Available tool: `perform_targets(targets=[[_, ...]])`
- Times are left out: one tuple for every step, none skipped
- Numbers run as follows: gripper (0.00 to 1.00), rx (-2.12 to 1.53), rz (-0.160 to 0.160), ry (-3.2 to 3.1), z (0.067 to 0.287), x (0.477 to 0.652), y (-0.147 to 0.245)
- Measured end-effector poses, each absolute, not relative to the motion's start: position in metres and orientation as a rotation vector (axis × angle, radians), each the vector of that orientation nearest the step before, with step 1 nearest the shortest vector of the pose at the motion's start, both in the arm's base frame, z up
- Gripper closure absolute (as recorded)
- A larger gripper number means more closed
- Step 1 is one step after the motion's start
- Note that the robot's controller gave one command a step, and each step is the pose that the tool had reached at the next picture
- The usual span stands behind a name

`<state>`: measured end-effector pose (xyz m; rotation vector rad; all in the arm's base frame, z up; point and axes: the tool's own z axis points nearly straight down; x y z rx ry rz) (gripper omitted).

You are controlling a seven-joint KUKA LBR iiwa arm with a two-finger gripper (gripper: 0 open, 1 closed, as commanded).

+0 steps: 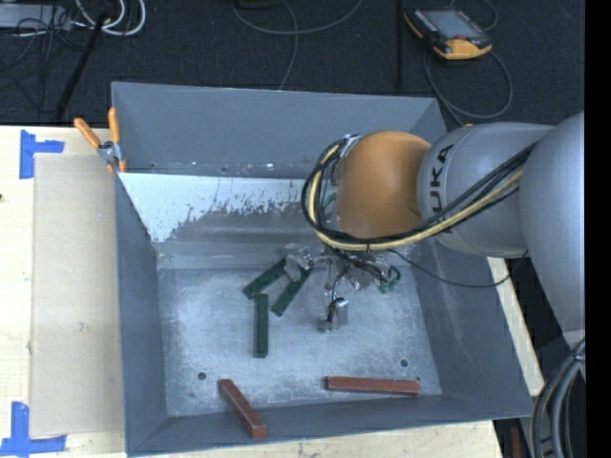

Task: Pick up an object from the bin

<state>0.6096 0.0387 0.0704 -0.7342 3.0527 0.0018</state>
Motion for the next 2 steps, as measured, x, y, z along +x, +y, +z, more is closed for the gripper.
perform_targets(targets=[[1.00,-0.730,0.001,3.047,0.073,0.612,0.039],[1.00,-1.256,-0.003,2.872,0.213,0.606,0.028]])
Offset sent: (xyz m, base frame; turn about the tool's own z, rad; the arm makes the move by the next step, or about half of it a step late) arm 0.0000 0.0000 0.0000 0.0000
